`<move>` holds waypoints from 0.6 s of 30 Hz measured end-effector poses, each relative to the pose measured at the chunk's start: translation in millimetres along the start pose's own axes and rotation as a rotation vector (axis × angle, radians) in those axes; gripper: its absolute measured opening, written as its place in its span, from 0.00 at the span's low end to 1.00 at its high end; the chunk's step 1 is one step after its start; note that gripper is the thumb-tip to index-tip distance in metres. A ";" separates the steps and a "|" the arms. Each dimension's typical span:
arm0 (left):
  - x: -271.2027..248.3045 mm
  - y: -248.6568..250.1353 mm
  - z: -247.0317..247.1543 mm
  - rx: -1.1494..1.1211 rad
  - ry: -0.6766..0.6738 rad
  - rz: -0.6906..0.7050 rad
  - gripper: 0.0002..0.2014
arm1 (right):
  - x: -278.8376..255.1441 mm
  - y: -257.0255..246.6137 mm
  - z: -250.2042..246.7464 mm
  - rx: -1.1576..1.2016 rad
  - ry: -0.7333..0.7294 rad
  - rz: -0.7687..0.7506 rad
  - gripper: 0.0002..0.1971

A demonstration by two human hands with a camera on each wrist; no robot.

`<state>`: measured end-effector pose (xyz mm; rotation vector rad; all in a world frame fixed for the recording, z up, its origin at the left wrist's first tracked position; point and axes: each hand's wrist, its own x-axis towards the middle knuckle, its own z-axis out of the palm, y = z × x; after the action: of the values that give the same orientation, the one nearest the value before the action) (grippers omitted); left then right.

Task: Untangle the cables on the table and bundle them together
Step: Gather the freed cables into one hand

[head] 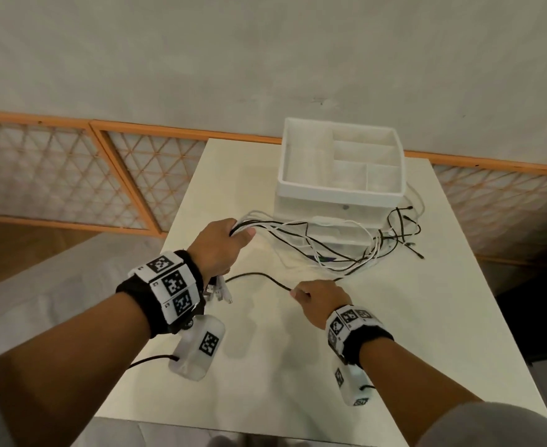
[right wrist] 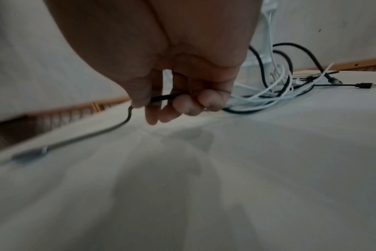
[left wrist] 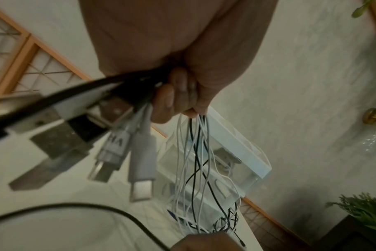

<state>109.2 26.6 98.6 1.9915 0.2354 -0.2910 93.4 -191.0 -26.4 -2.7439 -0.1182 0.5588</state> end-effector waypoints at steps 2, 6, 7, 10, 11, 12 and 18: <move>0.8 -3.8 -3.1 0.003 -0.027 0.009 0.14 | -10.1 -1.5 -20.3 0.084 0.068 -0.058 0.16; 3.6 -7.1 -1.6 0.007 -0.068 0.041 0.12 | -38.0 -3.2 -73.0 0.327 0.210 -0.218 0.14; 4.0 -5.1 1.5 -0.027 -0.081 0.029 0.11 | -46.2 -4.3 -86.7 0.356 0.241 -0.247 0.13; 2.3 5.6 14.4 -0.126 -0.133 -0.004 0.11 | -64.8 -6.1 -119.2 0.418 0.318 -0.289 0.12; 1.5 9.3 18.8 -0.146 -0.147 -0.002 0.12 | -69.2 -6.0 -126.4 0.435 0.335 -0.301 0.12; 0.8 12.4 22.7 -0.163 -0.159 0.005 0.12 | -72.6 -6.6 -132.1 0.456 0.353 -0.317 0.12; -5.4 31.2 43.8 -0.219 -0.200 0.068 0.12 | -87.9 -9.2 -155.0 0.631 0.562 -0.361 0.09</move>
<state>108.9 -26.4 109.1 1.7372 0.0684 -0.4005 73.4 -243.2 143.1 -2.0872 -0.2421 -0.2486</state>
